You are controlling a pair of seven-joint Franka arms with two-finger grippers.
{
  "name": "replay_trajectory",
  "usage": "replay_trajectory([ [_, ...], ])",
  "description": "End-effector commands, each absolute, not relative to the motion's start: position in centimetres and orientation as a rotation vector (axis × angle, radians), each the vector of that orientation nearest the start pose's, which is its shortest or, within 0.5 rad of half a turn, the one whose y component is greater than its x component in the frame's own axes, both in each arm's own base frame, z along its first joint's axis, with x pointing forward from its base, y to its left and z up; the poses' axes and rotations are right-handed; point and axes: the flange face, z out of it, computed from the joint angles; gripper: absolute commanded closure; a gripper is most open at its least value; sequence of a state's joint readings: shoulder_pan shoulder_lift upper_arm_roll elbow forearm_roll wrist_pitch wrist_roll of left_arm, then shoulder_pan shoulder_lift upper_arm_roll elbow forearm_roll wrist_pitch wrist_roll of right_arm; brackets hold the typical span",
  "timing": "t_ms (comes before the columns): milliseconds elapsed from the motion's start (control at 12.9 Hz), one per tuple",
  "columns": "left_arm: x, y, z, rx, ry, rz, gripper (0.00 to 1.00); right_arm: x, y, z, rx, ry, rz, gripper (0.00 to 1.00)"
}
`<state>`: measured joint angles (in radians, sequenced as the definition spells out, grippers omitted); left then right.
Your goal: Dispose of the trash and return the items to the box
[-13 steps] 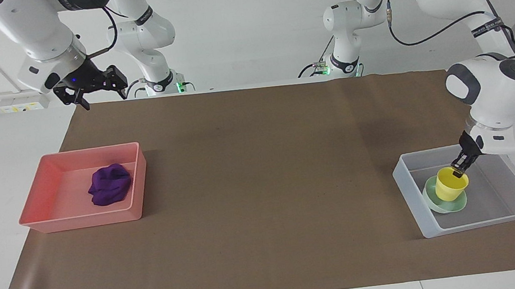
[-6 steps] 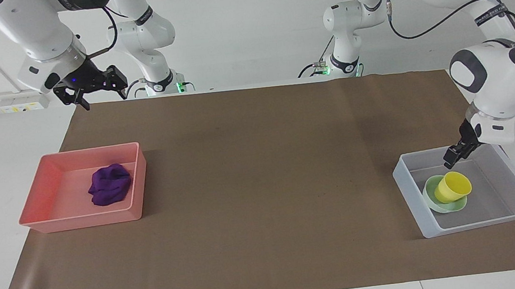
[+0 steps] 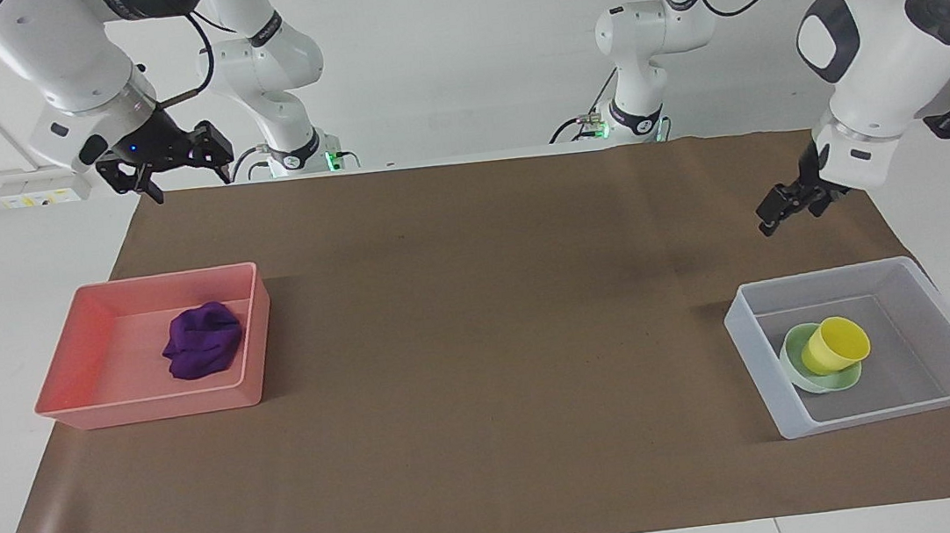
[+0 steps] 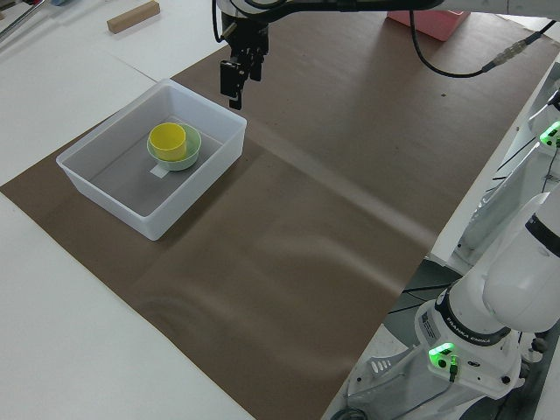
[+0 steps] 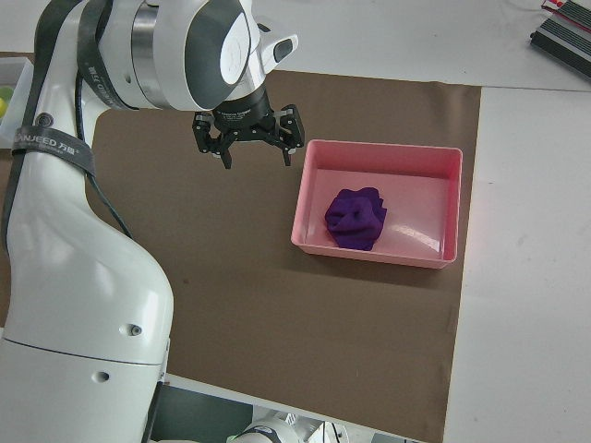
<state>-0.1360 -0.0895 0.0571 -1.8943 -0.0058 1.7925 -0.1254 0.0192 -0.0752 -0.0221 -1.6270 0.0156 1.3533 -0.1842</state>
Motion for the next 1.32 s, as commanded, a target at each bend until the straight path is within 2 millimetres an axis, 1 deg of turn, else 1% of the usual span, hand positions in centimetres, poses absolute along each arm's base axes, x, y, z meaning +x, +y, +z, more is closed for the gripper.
replay_trajectory([
  [0, 52.3, -2.2, 58.0, -3.146, 0.103, 0.049, 0.00, 50.2, -0.5, 62.1, -3.070, -0.288, 0.296, 0.00],
  [78, 53.5, -1.4, 59.1, -3.147, 0.073, 0.051, 0.00, 50.2, -0.6, 62.0, -3.068, -0.285, 0.298, 0.00],
  [155, 54.2, -0.4, 60.2, -3.154, 0.041, 0.039, 0.00, 50.2, -0.6, 62.2, -3.069, -0.285, 0.293, 0.00],
  [233, 54.6, 0.1, 60.0, -3.176, 0.015, 0.058, 0.00, 50.2, -0.8, 62.3, -3.069, -0.285, 0.286, 0.00],
  [388, 55.8, 0.2, 60.1, -3.170, 0.013, 0.060, 0.00, 50.2, -0.9, 62.3, -3.069, -0.283, 0.283, 0.00],
  [466, 56.1, 0.1, 60.2, -3.162, 0.026, 0.065, 0.00, 50.2, -0.9, 62.3, -3.072, -0.276, 0.274, 0.00],
  [698, 56.2, -0.1, 60.8, -3.160, 0.058, 0.069, 0.00, 50.2, -0.9, 62.4, -3.072, -0.278, 0.272, 0.00],
  [853, 55.9, -0.2, 60.7, -3.118, 0.198, 0.111, 0.00, 50.2, -1.0, 62.3, -3.070, -0.283, 0.273, 0.00],
  [931, 55.8, -0.5, 60.8, -3.102, 0.220, 0.117, 0.00, 50.2, -1.0, 62.3, -3.070, -0.283, 0.273, 0.00],
  [1086, 55.1, -0.5, 61.3, -3.105, 0.225, 0.122, 0.00, 50.4, -1.1, 62.4, -3.075, -0.281, 0.255, 0.00],
  [1164, 54.4, -0.6, 61.9, -3.108, 0.225, 0.124, 0.00, 50.4, -1.1, 62.4, -3.077, -0.276, 0.244, 0.00],
  [1241, 54.3, -0.5, 62.1, -3.109, 0.216, 0.122, 0.00, 50.5, -1.0, 62.3, -3.076, -0.285, 0.246, 0.00],
])
